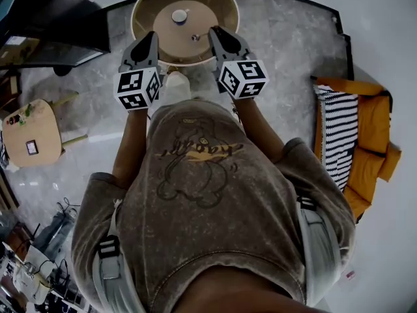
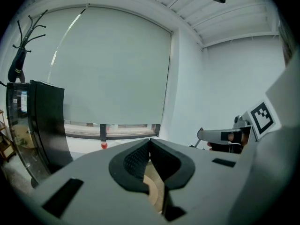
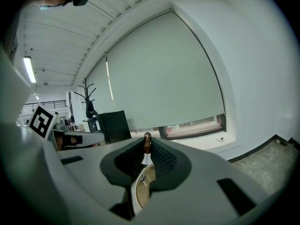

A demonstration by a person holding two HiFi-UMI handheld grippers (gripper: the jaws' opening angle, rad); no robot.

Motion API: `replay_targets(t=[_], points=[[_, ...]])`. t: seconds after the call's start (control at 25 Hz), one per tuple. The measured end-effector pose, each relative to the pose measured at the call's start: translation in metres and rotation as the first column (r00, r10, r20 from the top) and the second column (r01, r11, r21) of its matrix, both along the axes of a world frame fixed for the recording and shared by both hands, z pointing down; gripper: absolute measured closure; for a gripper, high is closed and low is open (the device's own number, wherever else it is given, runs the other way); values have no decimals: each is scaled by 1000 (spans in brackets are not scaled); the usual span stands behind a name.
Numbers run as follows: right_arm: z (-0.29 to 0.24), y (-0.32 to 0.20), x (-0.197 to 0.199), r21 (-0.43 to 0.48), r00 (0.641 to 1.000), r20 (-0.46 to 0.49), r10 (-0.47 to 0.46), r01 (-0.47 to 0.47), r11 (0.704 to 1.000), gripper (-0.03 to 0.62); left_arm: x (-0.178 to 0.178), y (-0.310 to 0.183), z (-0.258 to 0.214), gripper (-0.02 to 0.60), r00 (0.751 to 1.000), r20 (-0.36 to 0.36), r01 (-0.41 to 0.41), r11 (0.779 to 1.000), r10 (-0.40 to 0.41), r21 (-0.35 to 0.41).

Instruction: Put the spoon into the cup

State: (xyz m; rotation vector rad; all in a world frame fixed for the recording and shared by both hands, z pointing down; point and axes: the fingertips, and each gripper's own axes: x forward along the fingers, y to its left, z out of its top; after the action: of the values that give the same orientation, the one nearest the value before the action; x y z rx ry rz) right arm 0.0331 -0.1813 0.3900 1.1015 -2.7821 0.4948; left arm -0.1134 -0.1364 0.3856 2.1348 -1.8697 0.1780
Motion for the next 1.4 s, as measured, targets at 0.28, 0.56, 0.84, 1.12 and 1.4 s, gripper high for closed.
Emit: replay_targets(t=[0.28, 0.56, 0.84, 1.12, 1.4], points=[[8, -33, -16, -21, 1000, 1, 10, -10, 1000, 539, -10, -35, 13, 565, 1000, -15, -24, 999, 24, -34], [18, -65, -28, -45, 1000, -9, 15, -16, 999, 539, -16, -69, 27, 563, 999, -23, -48, 997, 47, -67], [34, -99, -39, -73, 1000, -31, -2, 0, 997, 539, -16, -103, 43, 565, 997, -32, -75, 992, 72, -103], [54, -138, -65, -104, 999, -48, -6, 1, 995, 539, -36, -138, 65, 565, 995, -48, -95, 984, 89, -147], [68, -168, -89, -127, 998, -65, 3, -11, 992, 539, -46, -166, 85, 563, 988, -74, -149, 972, 138, -182]])
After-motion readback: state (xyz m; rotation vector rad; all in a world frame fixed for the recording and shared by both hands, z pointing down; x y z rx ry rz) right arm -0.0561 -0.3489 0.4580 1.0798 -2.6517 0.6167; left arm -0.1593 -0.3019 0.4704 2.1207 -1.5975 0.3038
